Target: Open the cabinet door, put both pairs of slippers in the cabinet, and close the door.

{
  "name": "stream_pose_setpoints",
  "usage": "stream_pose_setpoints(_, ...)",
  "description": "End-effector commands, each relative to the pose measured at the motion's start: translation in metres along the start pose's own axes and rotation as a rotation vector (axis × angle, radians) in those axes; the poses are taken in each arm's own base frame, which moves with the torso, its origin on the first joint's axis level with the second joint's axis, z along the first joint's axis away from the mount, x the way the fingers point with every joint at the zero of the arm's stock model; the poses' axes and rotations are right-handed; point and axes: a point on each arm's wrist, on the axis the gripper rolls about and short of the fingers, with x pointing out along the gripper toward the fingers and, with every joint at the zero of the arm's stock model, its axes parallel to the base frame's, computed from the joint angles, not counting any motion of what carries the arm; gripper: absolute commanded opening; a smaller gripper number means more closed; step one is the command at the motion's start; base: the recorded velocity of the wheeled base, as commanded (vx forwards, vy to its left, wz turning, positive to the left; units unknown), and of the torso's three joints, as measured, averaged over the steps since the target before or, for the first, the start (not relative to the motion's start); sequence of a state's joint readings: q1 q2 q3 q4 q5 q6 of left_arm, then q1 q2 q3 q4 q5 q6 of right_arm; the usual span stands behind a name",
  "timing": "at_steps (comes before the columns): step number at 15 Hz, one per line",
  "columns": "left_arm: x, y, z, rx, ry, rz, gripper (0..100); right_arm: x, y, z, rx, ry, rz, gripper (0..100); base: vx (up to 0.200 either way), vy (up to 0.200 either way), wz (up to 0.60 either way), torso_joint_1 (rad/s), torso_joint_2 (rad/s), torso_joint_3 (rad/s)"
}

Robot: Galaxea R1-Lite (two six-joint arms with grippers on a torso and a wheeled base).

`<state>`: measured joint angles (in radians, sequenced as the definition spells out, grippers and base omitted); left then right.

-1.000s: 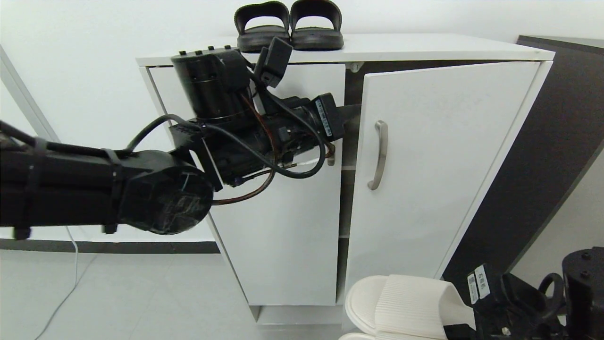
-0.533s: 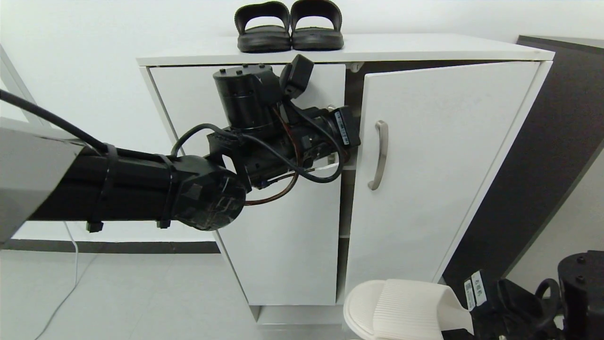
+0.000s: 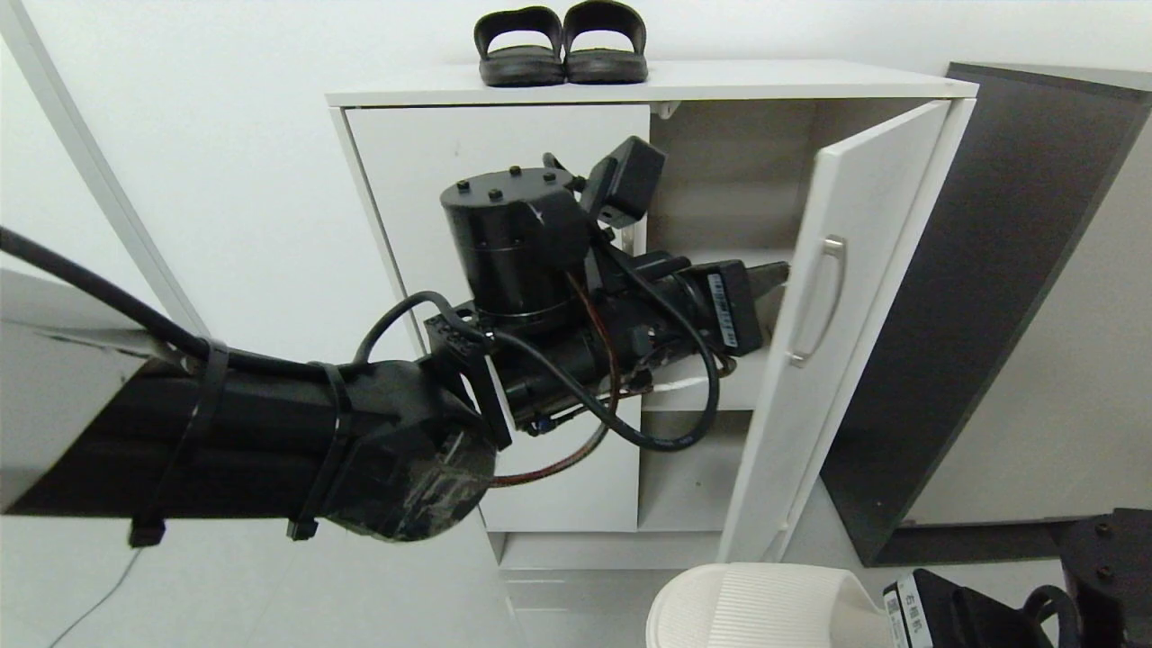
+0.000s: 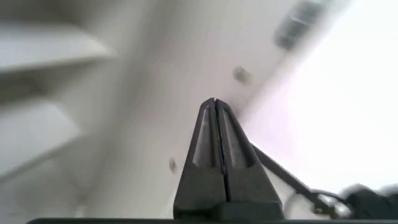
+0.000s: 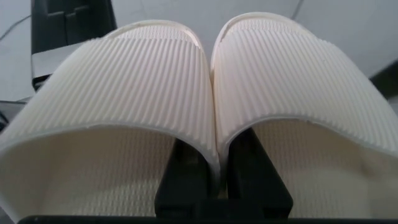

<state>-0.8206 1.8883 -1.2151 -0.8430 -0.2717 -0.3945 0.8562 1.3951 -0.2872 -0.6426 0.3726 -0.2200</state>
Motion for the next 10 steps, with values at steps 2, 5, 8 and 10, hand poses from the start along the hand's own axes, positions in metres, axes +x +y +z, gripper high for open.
stream_pose_setpoints(2,-0.004,0.011,0.006,0.016,-0.022,0.032,0,-0.002,0.002,0.000,-0.004,-0.006,0.004,0,0.000,0.000,0.00,0.000,0.00,0.000)
stream_pose_setpoints(5,-0.026,0.031,0.025,0.035,-0.073,0.129,0,-0.002,0.002,0.001,-0.005,-0.008,0.004,0,0.000,0.000,0.00,0.000,0.00,0.000)
stream_pose_setpoints(8,-0.073,0.023,0.055,0.034,-0.058,0.242,0,0.001,-0.007,0.006,0.023,-0.013,-0.068,0,0.000,0.000,0.00,0.000,0.00,0.000)
stream_pose_setpoints(10,-0.127,0.008,0.071,0.071,-0.045,0.477,0,0.009,-0.026,0.018,0.137,-0.016,-0.261,0,0.000,0.000,0.00,0.000,0.00,0.000)
